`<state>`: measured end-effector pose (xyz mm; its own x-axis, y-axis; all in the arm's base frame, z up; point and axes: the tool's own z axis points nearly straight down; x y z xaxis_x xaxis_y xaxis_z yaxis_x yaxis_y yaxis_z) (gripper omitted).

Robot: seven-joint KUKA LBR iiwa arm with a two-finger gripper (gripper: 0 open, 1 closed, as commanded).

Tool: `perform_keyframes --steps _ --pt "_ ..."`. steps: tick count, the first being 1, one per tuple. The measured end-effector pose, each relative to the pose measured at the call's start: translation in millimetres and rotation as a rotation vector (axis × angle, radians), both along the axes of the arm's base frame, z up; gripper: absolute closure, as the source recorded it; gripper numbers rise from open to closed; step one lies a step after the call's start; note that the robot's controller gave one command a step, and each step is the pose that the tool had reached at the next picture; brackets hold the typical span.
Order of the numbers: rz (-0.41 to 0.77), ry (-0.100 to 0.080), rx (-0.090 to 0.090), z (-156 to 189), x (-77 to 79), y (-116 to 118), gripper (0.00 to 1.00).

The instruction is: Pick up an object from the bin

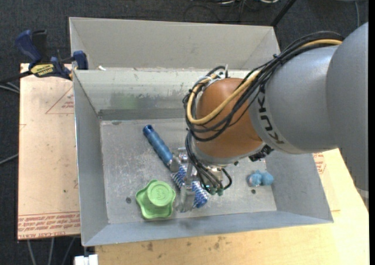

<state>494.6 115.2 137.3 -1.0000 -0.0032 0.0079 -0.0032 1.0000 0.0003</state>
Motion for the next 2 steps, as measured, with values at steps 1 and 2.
perform_keyframes --steps 1,2 --pt "-0.004 -0.01 0.002 -55 19.9 -24 0.0" --pt "-0.088 -0.02 0.006 -64 17.2 -48 0.0"
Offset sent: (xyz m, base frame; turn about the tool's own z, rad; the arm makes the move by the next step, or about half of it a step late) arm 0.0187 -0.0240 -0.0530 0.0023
